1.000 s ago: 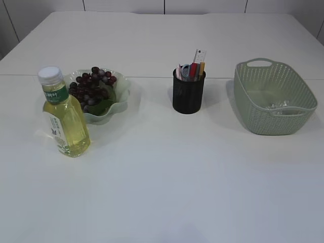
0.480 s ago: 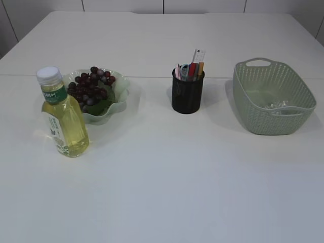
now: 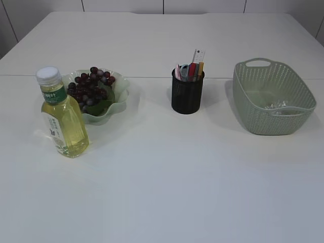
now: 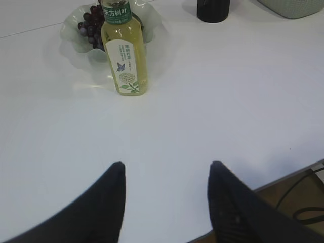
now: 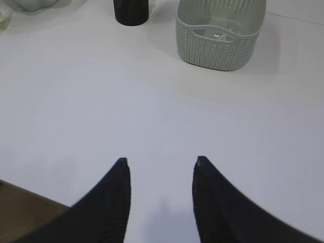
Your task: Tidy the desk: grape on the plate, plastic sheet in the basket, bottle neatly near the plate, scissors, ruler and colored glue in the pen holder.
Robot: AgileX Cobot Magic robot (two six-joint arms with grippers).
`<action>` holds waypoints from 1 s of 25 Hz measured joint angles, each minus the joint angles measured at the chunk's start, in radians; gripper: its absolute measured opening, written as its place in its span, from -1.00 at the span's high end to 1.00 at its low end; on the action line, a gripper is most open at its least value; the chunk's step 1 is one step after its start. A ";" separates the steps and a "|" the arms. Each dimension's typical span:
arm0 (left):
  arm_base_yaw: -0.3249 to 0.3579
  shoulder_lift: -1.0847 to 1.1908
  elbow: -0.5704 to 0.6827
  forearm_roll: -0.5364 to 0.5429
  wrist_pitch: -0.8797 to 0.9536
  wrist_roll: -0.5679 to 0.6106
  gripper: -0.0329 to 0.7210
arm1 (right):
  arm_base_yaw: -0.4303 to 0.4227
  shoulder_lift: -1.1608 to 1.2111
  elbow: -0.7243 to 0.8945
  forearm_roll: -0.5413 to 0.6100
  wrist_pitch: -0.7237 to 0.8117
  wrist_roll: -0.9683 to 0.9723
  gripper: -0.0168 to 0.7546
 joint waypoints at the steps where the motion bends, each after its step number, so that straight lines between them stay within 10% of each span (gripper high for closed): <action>1: 0.000 0.000 0.000 0.000 0.000 0.000 -0.10 | 0.000 0.000 0.000 0.002 0.000 0.000 0.10; 16: 0.000 0.000 0.000 -0.077 -0.008 0.000 -0.09 | -0.010 0.000 0.000 0.006 -0.002 0.000 0.10; 25: 0.000 0.000 0.000 -0.023 -0.008 0.000 -0.09 | -0.207 0.000 0.000 0.006 -0.002 0.000 0.10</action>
